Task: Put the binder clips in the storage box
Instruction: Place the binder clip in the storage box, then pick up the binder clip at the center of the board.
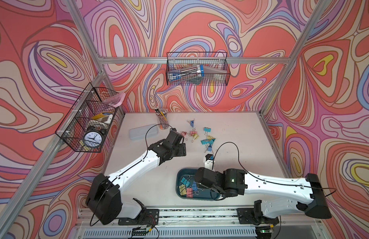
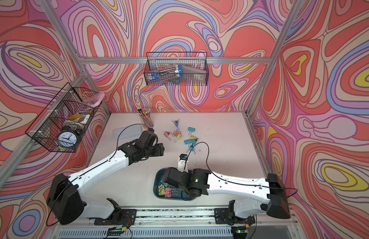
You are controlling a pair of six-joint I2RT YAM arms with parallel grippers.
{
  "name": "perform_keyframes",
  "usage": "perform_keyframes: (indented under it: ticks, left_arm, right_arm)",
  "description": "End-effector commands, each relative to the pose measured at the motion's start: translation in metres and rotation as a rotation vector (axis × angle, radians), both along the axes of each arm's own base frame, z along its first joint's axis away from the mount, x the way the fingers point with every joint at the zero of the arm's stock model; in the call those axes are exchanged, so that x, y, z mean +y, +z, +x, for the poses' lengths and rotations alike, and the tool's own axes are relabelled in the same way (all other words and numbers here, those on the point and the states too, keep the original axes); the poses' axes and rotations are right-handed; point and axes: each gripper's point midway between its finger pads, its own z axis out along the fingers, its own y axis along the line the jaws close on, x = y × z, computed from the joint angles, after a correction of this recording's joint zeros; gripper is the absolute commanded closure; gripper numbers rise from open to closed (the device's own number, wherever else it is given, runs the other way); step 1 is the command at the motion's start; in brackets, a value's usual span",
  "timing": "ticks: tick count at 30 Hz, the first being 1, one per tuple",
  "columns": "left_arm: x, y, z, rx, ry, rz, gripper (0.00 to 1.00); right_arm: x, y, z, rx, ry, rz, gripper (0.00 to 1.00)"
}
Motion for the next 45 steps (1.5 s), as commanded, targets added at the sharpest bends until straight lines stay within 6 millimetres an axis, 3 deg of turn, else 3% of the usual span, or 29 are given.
perform_keyframes:
  ticks: [1, 6, 11, 14, 21, 32, 39, 45]
  left_arm:
    - [-0.019, -0.005, 0.029, 0.004, -0.024, -0.001, 0.31]
    - [-0.034, -0.036, 0.07, 0.041, -0.001, 0.095, 0.35]
    - [-0.04, -0.067, 0.101, 0.072, 0.053, 0.155, 0.38]
    - [-0.038, -0.078, 0.113, 0.073, 0.095, 0.177, 0.45]
    - [-0.031, -0.1, 0.132, 0.107, 0.157, 0.187, 0.6]
    - [-0.027, -0.13, 0.144, 0.14, 0.154, 0.207, 0.62]
    - [-0.019, -0.135, 0.144, 0.149, 0.167, 0.232, 0.78]
    - [-0.012, -0.125, 0.137, 0.155, 0.173, 0.247, 0.9]
  right_arm:
    - [-0.039, 0.015, 0.028, -0.115, -0.067, -0.122, 0.59]
    - [-0.051, 0.014, 0.038, -0.112, -0.089, -0.106, 0.52]
    - [-0.057, 0.004, 0.036, -0.101, -0.106, -0.08, 0.2]
    - [-0.058, -0.001, 0.036, -0.099, -0.114, -0.047, 0.14]
    - [-0.064, -0.008, 0.038, -0.087, -0.12, -0.055, 0.11]
    - [-0.067, -0.015, 0.039, -0.067, -0.116, -0.051, 0.11]
    - [-0.069, -0.017, 0.037, -0.059, -0.12, -0.039, 0.1]
    - [-0.068, -0.015, 0.037, -0.059, -0.121, -0.029, 0.11]
